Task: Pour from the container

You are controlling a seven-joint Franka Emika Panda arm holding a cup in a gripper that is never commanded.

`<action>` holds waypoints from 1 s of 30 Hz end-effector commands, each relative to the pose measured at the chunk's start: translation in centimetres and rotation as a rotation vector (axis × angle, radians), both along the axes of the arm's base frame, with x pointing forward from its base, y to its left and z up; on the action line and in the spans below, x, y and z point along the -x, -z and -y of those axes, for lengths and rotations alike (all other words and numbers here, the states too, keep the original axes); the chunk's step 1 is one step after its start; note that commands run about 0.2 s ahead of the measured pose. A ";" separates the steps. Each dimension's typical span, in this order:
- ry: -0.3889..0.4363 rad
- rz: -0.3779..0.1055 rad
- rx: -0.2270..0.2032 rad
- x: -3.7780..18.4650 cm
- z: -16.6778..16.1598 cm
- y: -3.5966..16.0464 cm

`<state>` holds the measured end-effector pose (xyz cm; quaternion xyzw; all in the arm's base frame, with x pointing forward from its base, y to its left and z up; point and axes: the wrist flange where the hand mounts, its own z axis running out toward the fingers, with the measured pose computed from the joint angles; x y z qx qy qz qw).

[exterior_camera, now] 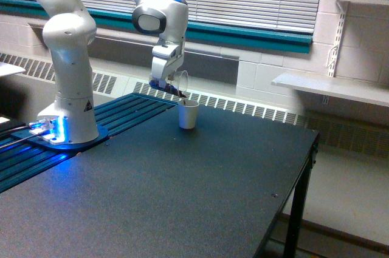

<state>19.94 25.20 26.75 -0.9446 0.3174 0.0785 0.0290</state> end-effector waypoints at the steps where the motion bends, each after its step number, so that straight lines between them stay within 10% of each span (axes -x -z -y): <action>1: -0.050 -0.022 0.005 -0.3 0.5 0.8; 30: -0.054 -0.047 -0.002 0.3 -0.4 1.4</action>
